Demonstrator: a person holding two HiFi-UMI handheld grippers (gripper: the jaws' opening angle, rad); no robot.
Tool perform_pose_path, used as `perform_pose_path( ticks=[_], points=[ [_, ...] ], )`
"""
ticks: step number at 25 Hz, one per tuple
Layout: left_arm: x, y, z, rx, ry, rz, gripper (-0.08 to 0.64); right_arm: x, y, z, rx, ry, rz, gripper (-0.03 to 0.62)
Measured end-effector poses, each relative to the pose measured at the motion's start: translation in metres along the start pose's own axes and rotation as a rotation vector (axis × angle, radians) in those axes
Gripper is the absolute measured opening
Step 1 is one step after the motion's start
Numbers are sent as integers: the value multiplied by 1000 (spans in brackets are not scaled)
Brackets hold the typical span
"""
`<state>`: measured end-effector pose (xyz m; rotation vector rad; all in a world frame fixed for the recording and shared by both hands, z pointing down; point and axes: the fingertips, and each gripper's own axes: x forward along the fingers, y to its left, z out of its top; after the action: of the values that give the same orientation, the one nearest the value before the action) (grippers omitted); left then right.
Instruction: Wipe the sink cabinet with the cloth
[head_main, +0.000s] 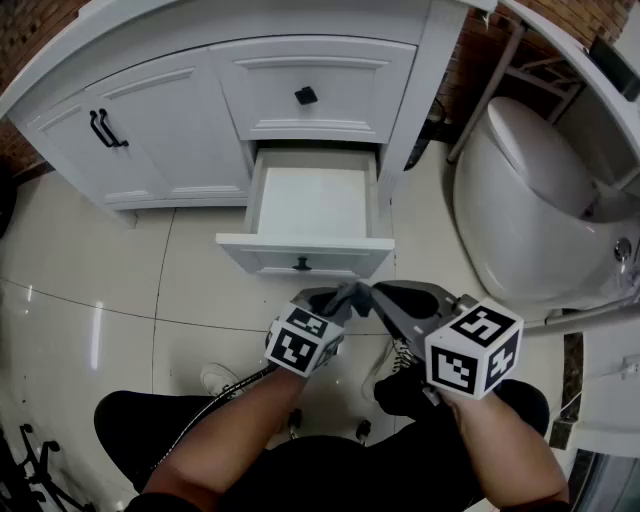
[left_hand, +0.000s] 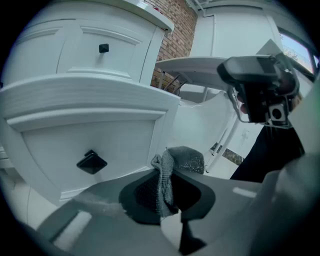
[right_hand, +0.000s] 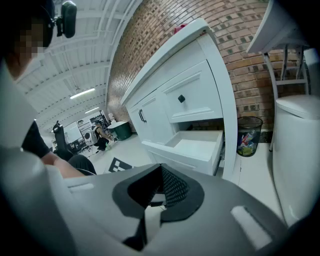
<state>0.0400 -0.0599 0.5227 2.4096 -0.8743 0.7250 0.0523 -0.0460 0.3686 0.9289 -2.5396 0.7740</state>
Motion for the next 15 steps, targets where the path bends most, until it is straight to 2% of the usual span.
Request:
perform_pose_path(
  ticks=[5,11,15],
  points=[
    [34,16,12,-7,-43,-5,40,12,-13,-9,-34,29,10,5],
    [51,26,6,-37,-5,-21,40,18,-52,-8,-16,43,-48,5],
    [49,29,-1,-55,15,-16,40,21,-61,-7,4,48,-47,5]
  ],
)
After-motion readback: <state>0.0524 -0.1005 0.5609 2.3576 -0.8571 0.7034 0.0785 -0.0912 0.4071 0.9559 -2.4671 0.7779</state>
